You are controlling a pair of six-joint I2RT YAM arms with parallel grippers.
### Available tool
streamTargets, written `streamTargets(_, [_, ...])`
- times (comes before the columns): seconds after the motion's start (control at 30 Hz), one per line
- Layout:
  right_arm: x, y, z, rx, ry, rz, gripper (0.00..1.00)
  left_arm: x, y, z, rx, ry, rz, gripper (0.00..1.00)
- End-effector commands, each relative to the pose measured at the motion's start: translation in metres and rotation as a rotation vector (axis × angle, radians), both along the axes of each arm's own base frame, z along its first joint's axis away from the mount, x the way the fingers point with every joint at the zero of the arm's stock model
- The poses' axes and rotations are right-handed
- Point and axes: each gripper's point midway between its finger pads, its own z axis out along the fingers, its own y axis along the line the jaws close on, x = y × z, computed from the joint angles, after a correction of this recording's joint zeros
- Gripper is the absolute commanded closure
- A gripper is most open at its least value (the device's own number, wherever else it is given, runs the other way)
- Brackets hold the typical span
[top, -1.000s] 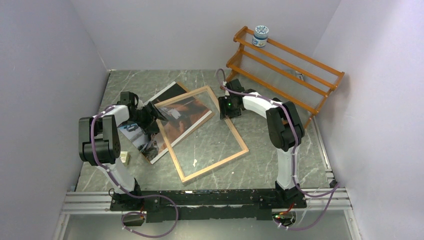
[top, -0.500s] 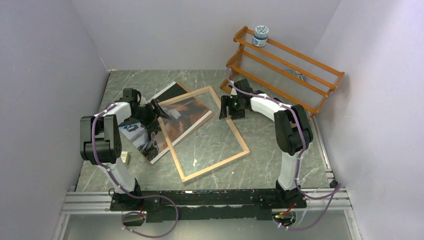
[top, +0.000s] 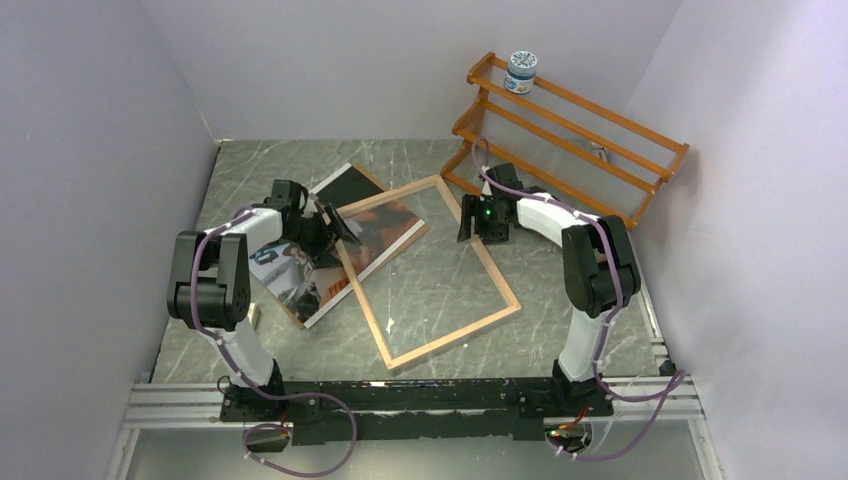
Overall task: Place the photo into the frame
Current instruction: Move the photo frame to the center of the board.
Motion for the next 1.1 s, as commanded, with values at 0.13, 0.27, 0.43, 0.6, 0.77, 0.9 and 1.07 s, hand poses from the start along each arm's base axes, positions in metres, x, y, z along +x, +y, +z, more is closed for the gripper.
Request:
streamTargets(0.13, [0.028, -0.012, 0.054, 0.028, -0.129, -0.065, 0.27, -0.003, 0.029, 0.029, 0.235, -0.059, 0.043, 0.16])
streamTargets(0.27, [0.031, -0.009, 0.076, 0.058, -0.173, -0.078, 0.27, 0.002, 0.065, 0.045, 0.336, -0.09, 0.115, 0.14])
streamTargets(0.43, [0.029, -0.004, 0.098, 0.108, -0.21, -0.097, 0.27, 0.005, 0.14, 0.053, 0.385, -0.07, 0.281, 0.17])
streamTargets(0.6, [0.017, 0.002, 0.105, 0.173, -0.199, -0.11, 0.28, 0.005, 0.218, 0.061, 0.538, -0.09, 0.49, 0.15])
streamTargets(0.77, [0.002, 0.004, 0.1, 0.203, -0.177, -0.123, 0.28, -0.002, 0.258, 0.057, 0.549, -0.123, 0.583, 0.14])
streamTargets(0.9, [-0.01, 0.008, 0.096, 0.241, -0.162, -0.113, 0.29, 0.001, 0.265, 0.044, 0.435, -0.156, 0.582, 0.16])
streamTargets(1.07, [-0.018, 0.011, 0.092, 0.263, -0.139, -0.095, 0.29, 0.009, 0.258, 0.017, 0.323, -0.152, 0.538, 0.25])
